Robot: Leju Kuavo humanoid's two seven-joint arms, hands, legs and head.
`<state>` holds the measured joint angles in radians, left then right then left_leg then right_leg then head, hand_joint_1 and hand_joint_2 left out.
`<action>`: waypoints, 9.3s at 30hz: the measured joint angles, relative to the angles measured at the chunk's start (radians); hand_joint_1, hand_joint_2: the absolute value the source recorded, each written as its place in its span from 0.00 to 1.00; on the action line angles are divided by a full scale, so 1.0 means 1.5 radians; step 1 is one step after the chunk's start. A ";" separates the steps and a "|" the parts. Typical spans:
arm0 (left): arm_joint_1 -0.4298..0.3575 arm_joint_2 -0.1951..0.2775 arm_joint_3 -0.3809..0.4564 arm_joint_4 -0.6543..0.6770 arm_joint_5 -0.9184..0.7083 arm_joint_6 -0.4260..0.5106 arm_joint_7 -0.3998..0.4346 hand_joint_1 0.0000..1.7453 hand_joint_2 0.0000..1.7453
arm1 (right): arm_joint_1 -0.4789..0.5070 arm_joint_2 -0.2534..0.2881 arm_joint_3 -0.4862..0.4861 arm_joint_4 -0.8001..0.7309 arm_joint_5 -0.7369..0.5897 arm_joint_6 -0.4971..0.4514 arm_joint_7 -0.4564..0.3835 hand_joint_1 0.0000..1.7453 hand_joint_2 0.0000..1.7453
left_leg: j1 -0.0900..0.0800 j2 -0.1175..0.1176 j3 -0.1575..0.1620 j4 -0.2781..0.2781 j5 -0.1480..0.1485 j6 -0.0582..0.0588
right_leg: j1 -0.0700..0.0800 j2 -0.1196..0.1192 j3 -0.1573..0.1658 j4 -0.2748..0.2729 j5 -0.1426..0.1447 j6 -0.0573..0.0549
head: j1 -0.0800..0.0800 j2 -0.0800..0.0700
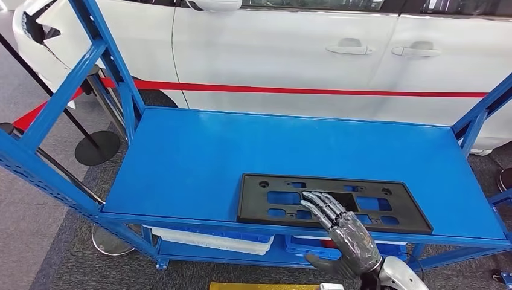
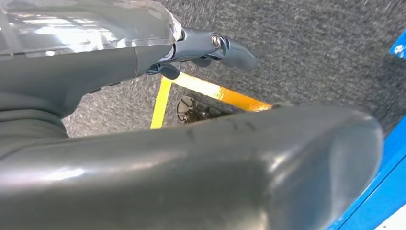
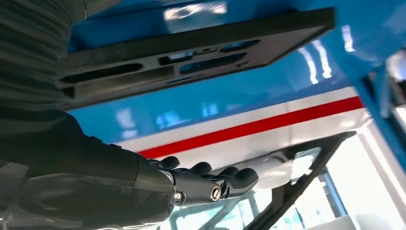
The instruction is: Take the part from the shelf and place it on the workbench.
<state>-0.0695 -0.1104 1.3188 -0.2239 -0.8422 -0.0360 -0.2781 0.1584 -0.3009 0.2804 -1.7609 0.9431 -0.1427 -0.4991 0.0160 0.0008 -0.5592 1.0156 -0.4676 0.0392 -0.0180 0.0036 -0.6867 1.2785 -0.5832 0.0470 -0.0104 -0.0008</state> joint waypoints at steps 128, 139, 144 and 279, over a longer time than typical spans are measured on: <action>-0.004 0.016 -0.014 0.001 -0.071 0.011 -0.069 0.00 1.00 | -0.262 0.058 0.097 -0.189 -0.575 0.079 -0.136 0.90 1.00 | 0.003 -0.006 -0.015 0.017 0.001 -0.015 | 0.010 0.000 0.073 -0.159 0.077 -0.024 | 0.003 0.000; -0.007 0.021 -0.017 0.001 -0.070 0.032 -0.062 0.00 1.00 | -0.285 0.095 0.041 -0.169 -0.843 0.339 -0.050 0.90 1.00 | 0.002 -0.004 -0.086 0.177 -0.067 -0.037 | 0.011 -0.006 0.082 -0.184 0.086 -0.045 | 0.001 0.000; -0.008 0.023 -0.017 0.001 -0.069 0.035 -0.041 0.00 1.00 | -0.283 0.103 0.038 -0.089 -0.871 0.384 -0.030 0.90 1.00 | -0.001 -0.004 -0.016 0.022 -0.002 -0.024 | 0.014 -0.006 0.070 -0.166 0.082 -0.034 | 0.002 0.000; 0.000 0.054 -0.019 -0.011 -0.107 0.090 -0.006 0.00 1.00 | -0.136 0.113 -0.014 -0.204 -0.739 0.444 -0.129 0.90 1.00 | 0.001 0.033 0.003 0.005 -0.007 -0.010 | 0.003 -0.006 0.013 -0.044 0.043 -0.006 | 0.005 0.000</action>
<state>-0.0700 -0.0289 1.2909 -0.2411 -1.0024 0.0993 -0.2864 -0.0453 -0.1316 0.2590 -2.0666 -0.1655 0.5230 -0.6919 0.0176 0.0495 -0.5541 1.0234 -0.4774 0.0246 -0.0132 -0.0057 -0.6668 1.2125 -0.5180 0.0382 -0.0027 -0.0008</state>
